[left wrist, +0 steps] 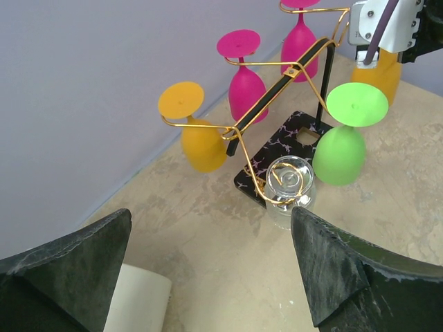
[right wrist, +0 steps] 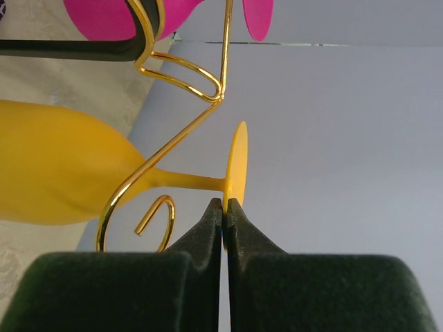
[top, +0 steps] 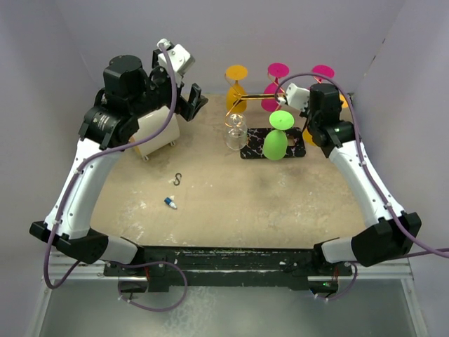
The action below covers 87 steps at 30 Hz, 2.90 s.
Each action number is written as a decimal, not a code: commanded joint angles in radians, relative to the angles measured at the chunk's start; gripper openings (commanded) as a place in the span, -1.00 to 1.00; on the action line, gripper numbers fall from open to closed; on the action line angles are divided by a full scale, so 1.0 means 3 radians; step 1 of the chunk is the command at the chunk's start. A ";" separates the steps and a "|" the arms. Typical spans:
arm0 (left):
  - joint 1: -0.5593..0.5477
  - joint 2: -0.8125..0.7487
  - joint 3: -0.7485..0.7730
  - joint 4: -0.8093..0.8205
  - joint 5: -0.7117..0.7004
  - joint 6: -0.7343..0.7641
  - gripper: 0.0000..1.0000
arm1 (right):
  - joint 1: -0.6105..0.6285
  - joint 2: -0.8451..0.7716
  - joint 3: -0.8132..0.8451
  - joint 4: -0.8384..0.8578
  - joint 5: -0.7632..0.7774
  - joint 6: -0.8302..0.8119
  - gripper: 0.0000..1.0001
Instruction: Place the wine glass upside down on the wine glass rack
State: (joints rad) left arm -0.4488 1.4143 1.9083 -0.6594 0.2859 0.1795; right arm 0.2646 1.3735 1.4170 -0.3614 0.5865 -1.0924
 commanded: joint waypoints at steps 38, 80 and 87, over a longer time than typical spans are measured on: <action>0.0064 0.0033 -0.0196 0.0227 0.0192 0.0079 0.98 | 0.0218 -0.0290 -0.0044 -0.0326 -0.0272 -0.0104 -1.00; 0.0099 0.0068 -0.0388 0.0312 0.0066 0.0215 0.98 | 0.0119 -0.0691 -0.0305 -0.0614 -0.0559 -0.0007 -1.00; 0.0098 0.0047 -0.0400 0.0306 0.0085 0.0227 0.98 | 0.0035 -0.0724 -0.0318 -0.0602 -0.0528 0.0001 -1.00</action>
State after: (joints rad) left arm -0.4259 1.4422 1.7870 -0.6136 0.3061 0.2287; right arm 0.2882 1.1862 1.3212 -0.5526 0.4255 -1.0988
